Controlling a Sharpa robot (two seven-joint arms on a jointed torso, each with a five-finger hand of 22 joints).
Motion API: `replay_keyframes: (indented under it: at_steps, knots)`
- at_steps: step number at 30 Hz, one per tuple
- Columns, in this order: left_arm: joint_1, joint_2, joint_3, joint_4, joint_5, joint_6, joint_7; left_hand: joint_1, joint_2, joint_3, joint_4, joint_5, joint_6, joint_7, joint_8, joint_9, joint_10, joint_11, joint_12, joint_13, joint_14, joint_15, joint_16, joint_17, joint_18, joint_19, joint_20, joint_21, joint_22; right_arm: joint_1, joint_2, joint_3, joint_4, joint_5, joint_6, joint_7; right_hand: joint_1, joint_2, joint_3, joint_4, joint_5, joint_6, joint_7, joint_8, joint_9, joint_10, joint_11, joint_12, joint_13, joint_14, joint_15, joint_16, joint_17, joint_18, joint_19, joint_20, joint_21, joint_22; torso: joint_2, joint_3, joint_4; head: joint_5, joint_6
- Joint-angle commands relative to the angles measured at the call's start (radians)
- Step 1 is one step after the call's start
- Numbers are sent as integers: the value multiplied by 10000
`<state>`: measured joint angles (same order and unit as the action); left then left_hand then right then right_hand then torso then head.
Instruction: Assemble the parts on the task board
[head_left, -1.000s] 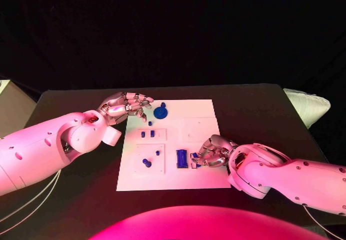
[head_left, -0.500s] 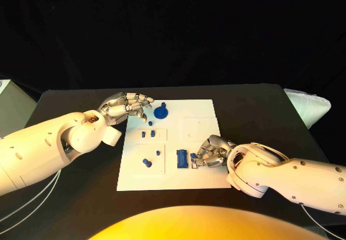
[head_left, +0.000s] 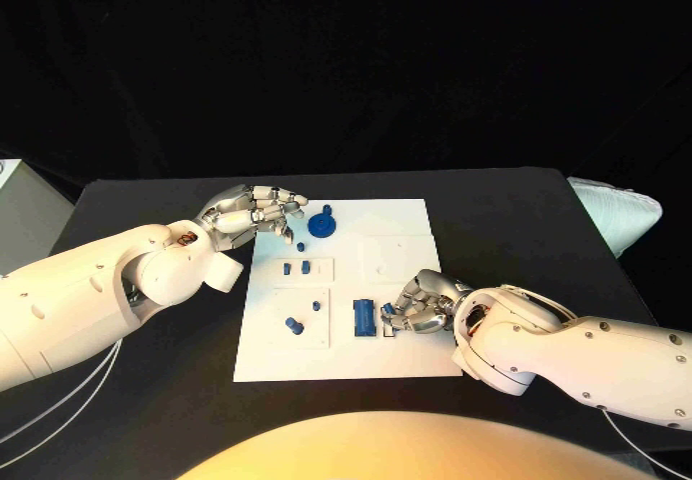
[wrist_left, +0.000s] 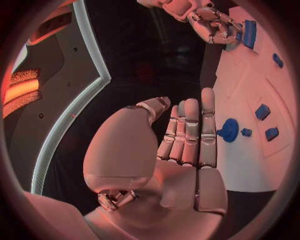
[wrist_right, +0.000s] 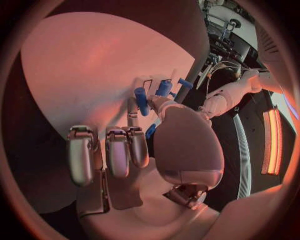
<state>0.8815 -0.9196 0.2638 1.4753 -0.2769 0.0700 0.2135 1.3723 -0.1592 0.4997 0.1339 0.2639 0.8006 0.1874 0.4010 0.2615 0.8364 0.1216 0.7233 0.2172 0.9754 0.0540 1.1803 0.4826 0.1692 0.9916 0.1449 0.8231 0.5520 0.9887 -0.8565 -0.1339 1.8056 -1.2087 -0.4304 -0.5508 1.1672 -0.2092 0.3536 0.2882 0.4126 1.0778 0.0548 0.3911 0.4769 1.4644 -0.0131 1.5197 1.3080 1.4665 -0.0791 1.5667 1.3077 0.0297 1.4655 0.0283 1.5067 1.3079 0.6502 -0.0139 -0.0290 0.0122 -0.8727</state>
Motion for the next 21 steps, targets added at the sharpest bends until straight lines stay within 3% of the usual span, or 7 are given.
replay_keyframes:
  at_steps: [1,21]
  knots:
    - [-5,12,7,15,-39,198,19,1,74,12,59,44,-4,2,51,-9,-53,-11,57,-12,-44,-26,-49,12,150,72,-14,-65,-14,-10,-8,-2,31,-133,162,-7,-86,136,72,12,70,46,-41,54,20,861,-89,59,2383,1043,-51,41,2631,-176,919,-67,41,2406,0,0,-1,6,1]
    - [-6,7,7,10,-105,244,-19,-3,79,14,68,46,-5,0,55,-10,-58,-11,57,-14,-48,-25,-51,12,149,72,-12,-71,-18,-10,-44,-2,136,-324,614,-57,-419,193,92,12,77,116,-76,116,44,932,-121,208,2465,1043,-79,41,2631,-210,958,-89,209,2471,5,-10,-5,19,1]
